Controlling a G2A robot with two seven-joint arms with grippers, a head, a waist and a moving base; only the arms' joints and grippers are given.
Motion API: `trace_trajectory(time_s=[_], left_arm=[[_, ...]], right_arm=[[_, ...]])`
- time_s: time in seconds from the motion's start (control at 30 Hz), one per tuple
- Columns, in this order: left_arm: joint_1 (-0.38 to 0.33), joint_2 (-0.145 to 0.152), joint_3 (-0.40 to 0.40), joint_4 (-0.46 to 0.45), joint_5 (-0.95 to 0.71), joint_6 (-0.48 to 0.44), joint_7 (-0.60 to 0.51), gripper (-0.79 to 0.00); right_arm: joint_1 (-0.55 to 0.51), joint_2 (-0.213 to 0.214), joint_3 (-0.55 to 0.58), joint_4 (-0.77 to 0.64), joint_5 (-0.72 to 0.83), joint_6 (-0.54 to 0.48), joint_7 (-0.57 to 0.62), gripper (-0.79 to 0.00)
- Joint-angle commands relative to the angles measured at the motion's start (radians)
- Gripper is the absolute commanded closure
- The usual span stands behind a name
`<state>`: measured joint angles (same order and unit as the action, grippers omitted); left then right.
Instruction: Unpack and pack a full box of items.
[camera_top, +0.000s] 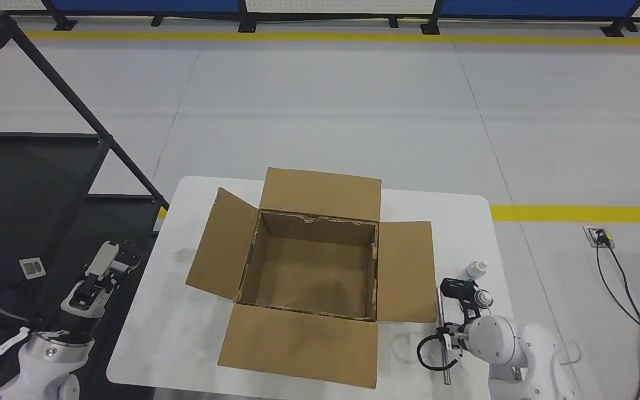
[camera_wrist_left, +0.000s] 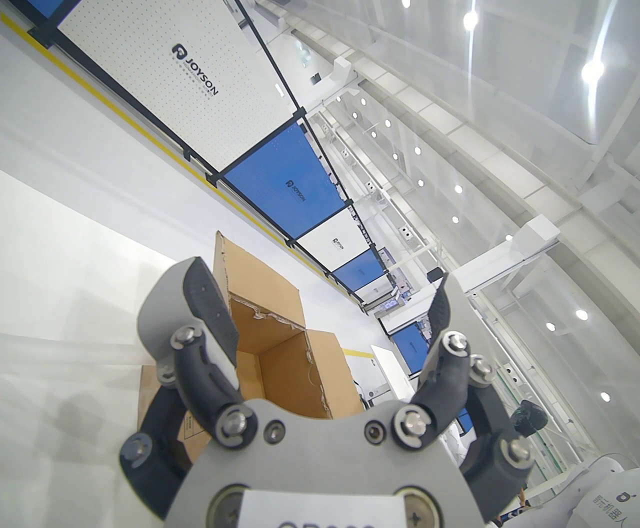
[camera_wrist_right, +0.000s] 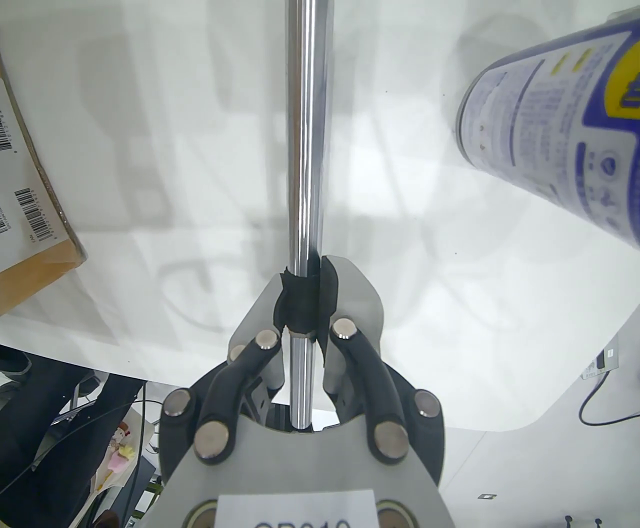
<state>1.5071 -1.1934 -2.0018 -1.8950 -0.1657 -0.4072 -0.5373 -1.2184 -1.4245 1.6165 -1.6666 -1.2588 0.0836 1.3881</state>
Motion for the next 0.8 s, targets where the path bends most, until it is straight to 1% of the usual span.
trace_trajectory(time_s=[0.0,0.03,0.17,0.27,0.47,0.53,0.57,0.6,0.63,0.67,0.77], left_arm=[[0.0,0.0,0.0,0.0,0.0,0.0,0.0,-0.785],[0.0,0.0,0.0,0.0,0.0,0.0,0.0,-0.785],[0.0,0.0,0.0,0.0,0.0,0.0,0.0,-0.785],[0.0,0.0,0.0,0.0,0.0,0.0,0.0,-0.785],[0.0,0.0,0.0,0.0,0.0,0.0,0.0,-0.785],[0.0,0.0,0.0,0.0,0.0,0.0,0.0,-0.785],[0.0,0.0,0.0,0.0,0.0,0.0,0.0,-0.785],[0.0,0.0,0.0,0.0,0.0,0.0,0.0,-0.785],[0.0,0.0,0.0,0.0,0.0,0.0,0.0,-0.785],[0.0,0.0,0.0,0.0,0.0,0.0,0.0,-0.785],[0.006,0.0,0.003,-0.009,0.003,0.005,0.012,-0.785]], right_arm=[[0.001,0.002,-0.003,0.004,0.003,0.004,-0.001,-0.243],[0.002,0.003,-0.004,0.005,0.003,0.005,-0.002,-0.28],[0.002,0.007,-0.008,0.006,0.011,0.01,-0.004,-0.363],[-0.001,0.01,-0.007,-0.015,0.008,0.023,-0.013,-0.366],[-0.047,0.014,0.011,-0.173,0.011,0.079,-0.04,-0.453],[-0.067,0.015,0.021,-0.243,0.024,0.103,-0.053,-0.462],[-0.076,0.015,0.032,-0.278,0.037,0.123,-0.068,-0.551],[-0.086,0.014,0.044,-0.314,0.057,0.142,-0.088,-0.739],[-0.096,0.013,0.058,-0.349,0.087,0.166,-0.119,-0.785],[-0.107,0.011,0.071,-0.382,0.136,0.176,-0.15,-0.785],[-0.141,0.008,0.118,-0.449,0.289,0.163,-0.244,-0.785]])
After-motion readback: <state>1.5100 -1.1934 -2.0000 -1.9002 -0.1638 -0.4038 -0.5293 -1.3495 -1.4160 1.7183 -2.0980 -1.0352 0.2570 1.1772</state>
